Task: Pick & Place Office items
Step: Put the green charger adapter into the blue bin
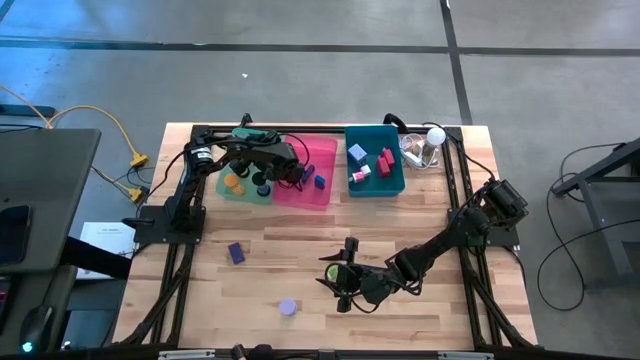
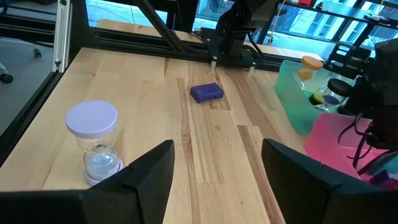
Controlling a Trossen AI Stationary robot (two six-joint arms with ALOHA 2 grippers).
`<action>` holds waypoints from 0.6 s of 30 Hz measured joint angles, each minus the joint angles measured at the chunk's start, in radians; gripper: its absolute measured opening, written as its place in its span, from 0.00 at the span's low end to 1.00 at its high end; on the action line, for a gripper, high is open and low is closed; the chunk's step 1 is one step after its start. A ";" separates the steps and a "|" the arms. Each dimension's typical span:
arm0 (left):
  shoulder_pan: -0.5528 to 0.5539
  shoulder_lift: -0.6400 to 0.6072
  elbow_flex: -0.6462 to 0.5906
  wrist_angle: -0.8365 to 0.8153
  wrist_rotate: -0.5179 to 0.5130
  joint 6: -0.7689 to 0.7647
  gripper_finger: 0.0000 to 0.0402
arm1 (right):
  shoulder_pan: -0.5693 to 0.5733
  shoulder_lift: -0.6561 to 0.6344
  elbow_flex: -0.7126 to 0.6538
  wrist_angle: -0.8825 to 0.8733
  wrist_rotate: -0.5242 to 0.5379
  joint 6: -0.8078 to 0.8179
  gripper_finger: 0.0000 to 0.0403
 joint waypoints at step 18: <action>-0.013 -0.107 0.005 -0.035 -0.037 -0.035 0.61 | 0.000 0.000 0.000 0.006 0.000 0.000 0.57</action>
